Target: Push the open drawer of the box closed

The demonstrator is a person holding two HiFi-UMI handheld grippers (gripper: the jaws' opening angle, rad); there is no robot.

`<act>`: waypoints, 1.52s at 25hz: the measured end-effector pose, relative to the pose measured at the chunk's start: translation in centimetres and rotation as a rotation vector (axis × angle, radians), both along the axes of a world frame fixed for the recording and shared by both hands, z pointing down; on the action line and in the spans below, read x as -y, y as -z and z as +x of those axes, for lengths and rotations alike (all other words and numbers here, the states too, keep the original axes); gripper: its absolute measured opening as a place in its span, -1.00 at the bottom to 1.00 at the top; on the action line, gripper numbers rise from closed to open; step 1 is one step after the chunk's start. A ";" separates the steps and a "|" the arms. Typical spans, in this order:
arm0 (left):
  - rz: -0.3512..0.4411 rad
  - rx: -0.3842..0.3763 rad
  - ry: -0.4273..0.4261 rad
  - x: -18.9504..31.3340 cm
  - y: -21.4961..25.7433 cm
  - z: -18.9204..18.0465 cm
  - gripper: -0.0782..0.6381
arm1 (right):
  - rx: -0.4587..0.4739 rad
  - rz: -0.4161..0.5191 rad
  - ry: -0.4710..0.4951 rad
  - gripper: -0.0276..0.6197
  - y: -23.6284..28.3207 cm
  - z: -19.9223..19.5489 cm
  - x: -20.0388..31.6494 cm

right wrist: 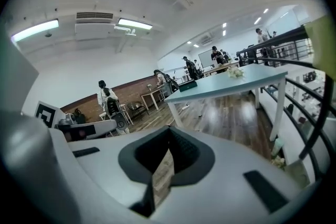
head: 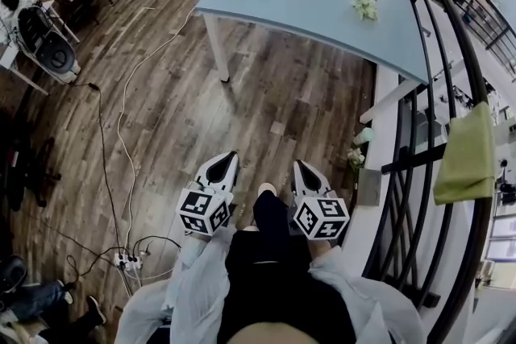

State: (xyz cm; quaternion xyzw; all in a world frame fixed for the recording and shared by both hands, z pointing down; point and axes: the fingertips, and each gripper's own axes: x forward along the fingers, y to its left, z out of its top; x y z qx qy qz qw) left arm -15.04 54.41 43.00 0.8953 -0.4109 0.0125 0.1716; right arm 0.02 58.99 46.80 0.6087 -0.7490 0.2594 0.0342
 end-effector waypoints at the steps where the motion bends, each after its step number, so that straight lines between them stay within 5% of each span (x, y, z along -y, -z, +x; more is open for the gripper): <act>1: 0.000 -0.001 0.006 1.0 0.0 0.1 -0.74 | -0.001 0.002 0.004 -0.89 0.1 0.2 1.1; 21: -0.017 0.016 0.069 13.9 -1.7 4.6 -0.74 | -0.009 -0.007 0.050 -0.89 -1.1 5.7 14.4; 38: -0.059 0.035 0.116 13.5 -3.5 4.5 -0.74 | 0.024 -0.045 0.106 -0.89 -2.8 5.2 14.5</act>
